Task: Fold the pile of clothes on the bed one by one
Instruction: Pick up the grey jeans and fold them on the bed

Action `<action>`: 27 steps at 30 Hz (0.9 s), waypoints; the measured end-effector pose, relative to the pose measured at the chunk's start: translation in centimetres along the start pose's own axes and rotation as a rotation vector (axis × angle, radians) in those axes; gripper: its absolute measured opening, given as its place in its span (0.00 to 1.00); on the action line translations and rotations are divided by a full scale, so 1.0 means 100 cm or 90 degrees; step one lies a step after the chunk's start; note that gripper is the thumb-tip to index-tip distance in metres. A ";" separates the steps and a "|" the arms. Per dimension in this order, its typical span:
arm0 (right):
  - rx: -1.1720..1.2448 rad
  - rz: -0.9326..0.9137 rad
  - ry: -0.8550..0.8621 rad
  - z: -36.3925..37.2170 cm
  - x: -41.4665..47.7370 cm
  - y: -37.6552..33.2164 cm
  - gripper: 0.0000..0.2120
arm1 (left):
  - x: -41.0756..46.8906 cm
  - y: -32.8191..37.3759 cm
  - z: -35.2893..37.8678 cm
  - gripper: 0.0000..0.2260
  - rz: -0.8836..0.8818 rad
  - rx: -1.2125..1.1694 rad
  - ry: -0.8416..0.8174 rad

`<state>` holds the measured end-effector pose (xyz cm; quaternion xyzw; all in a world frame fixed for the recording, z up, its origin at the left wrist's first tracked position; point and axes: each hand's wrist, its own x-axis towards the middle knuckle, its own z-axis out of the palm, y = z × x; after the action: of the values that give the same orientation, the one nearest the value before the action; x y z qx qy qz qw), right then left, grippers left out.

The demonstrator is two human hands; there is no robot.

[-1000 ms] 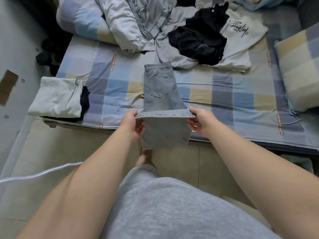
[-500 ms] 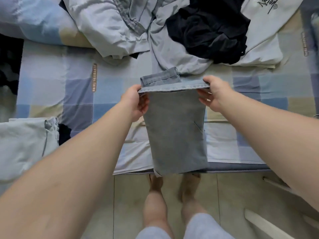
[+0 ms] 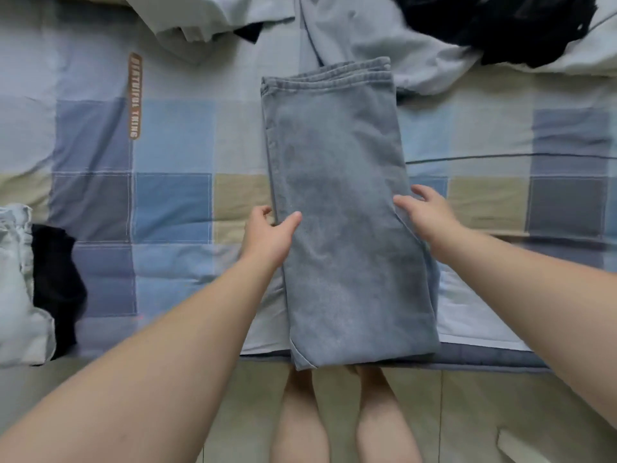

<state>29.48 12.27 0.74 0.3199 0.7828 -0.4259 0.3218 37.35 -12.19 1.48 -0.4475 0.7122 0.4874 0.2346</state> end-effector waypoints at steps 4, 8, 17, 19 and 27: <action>-0.110 0.051 -0.056 -0.010 -0.005 0.070 0.44 | -0.012 -0.061 0.021 0.43 -0.044 0.021 0.018; -0.270 0.032 -0.040 -0.009 -0.005 0.121 0.49 | -0.025 -0.106 0.043 0.36 -0.079 0.024 -0.027; -0.148 0.189 -0.084 -0.018 -0.034 0.156 0.39 | -0.067 -0.144 0.049 0.18 -0.189 -0.008 -0.132; -0.129 0.195 -0.102 -0.023 -0.047 0.156 0.35 | -0.077 -0.146 0.046 0.17 -0.205 -0.012 -0.151; -0.164 0.204 -0.141 -0.058 -0.149 0.155 0.22 | -0.150 -0.132 0.005 0.21 -0.287 0.046 -0.203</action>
<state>48.91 20.67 7.70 0.3477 0.7298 -0.2985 0.5074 56.03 -7.26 6.46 -0.5033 0.5655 0.4620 0.4619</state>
